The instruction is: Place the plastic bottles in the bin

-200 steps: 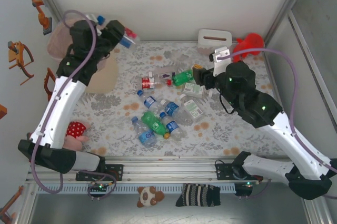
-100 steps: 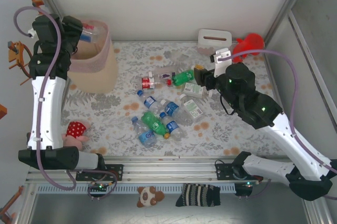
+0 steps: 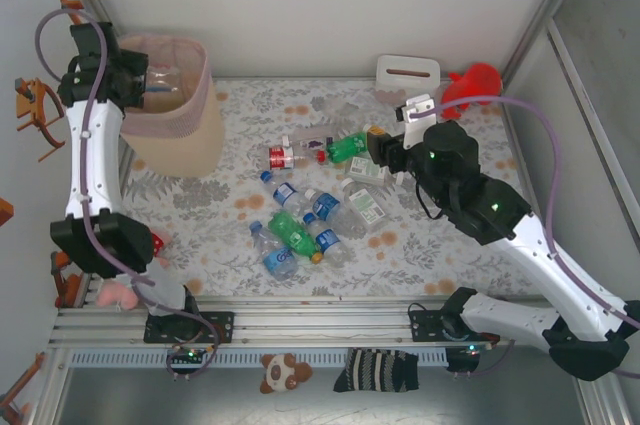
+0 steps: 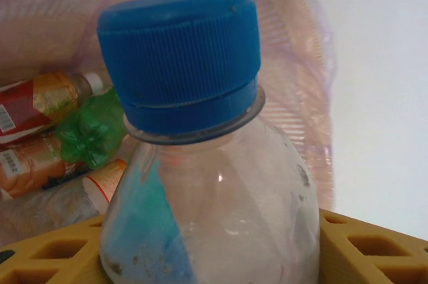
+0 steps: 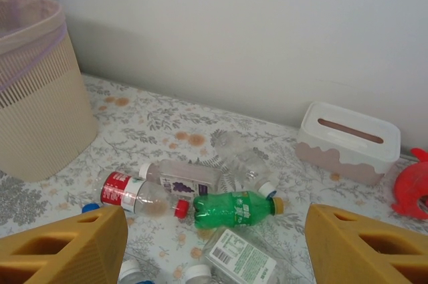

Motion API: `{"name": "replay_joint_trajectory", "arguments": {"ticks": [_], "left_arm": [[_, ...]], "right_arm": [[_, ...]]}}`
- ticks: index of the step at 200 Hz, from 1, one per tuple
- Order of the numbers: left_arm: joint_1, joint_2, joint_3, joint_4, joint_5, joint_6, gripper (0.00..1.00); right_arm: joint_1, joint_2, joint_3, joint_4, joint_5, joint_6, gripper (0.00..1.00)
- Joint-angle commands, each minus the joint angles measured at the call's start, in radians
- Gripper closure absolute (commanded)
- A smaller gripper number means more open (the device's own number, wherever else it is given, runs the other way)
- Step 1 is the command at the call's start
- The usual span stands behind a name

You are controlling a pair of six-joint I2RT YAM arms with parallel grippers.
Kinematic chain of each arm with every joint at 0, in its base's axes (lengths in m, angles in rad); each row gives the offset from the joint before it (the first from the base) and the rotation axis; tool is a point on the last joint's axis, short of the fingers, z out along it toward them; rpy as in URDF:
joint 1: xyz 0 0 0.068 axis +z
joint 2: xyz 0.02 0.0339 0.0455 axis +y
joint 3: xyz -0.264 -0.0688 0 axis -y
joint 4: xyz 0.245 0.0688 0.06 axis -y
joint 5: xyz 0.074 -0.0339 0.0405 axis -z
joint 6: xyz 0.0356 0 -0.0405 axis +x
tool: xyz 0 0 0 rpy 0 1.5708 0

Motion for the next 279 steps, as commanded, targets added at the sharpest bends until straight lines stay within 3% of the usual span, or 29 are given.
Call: {"name": "replay_joint_trajectory", "arguments": {"ticks": [1, 95, 197, 245, 279], "left_arm": [[0.003, 0.067, 0.109, -0.127, 0.045, -0.044, 0.36], [0.01, 0.296, 0.317, -0.347, 0.062, -0.091, 0.34], [0.015, 0.258, 0.371, -0.326, 0.109, -0.072, 0.29], [0.006, 0.189, 0.364, -0.228, 0.173, 0.068, 0.29], [-0.024, 0.089, 0.257, -0.084, 0.214, 0.227, 0.29]], "right_arm": [[0.004, -0.015, -0.018, 0.028, 0.046, 0.019, 0.3], [0.004, -0.008, -0.027, 0.022, 0.084, 0.001, 0.3], [0.004, -0.001, -0.012, -0.019, 0.088, 0.006, 0.3], [0.002, 0.061, 0.031, -0.132, 0.077, 0.036, 0.3], [0.003, 0.132, 0.072, -0.229, 0.044, 0.051, 0.31]]}}
